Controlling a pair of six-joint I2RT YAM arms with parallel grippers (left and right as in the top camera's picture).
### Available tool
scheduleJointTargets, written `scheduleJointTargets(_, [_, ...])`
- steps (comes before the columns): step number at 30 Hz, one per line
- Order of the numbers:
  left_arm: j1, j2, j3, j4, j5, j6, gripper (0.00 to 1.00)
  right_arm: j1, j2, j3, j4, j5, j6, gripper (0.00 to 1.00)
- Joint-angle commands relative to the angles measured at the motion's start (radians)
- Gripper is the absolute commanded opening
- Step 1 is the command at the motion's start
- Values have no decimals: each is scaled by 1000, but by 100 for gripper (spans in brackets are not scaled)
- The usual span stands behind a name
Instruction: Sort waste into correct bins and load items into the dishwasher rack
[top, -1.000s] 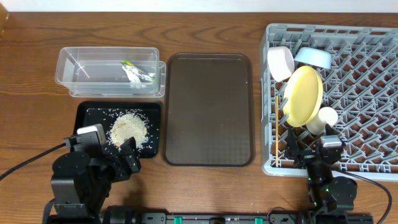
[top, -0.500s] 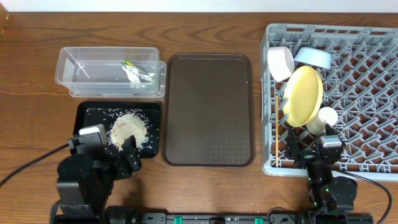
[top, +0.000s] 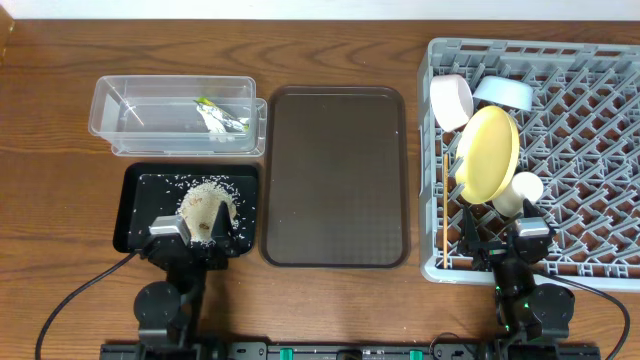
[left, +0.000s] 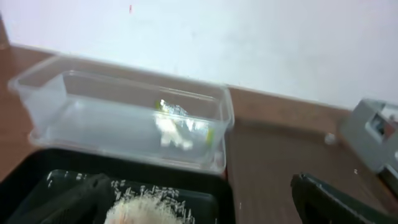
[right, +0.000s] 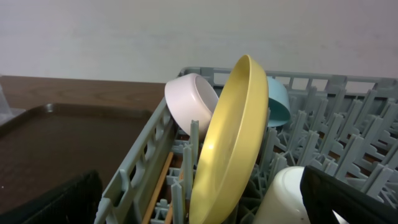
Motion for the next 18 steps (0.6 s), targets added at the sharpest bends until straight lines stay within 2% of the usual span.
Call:
scheduleJointTargets(1, [3,-14,-71,106,-13,31,95,10,-6,-1,-3,-10,-15,99])
scheduleJointTargets(5, [3,-14,-147,201,-11,43,95,10,-6,-2,-3,-10,-15,99])
scheduleJointTargets(12, [3,-13,-146,96,0,43,95,10,-6,-1,-3,-10,-15,99])
scheduleJointTargets(18, [3,-11,-146,96,-1,43,95,10,-6,-1,-3,-10,-15,99])
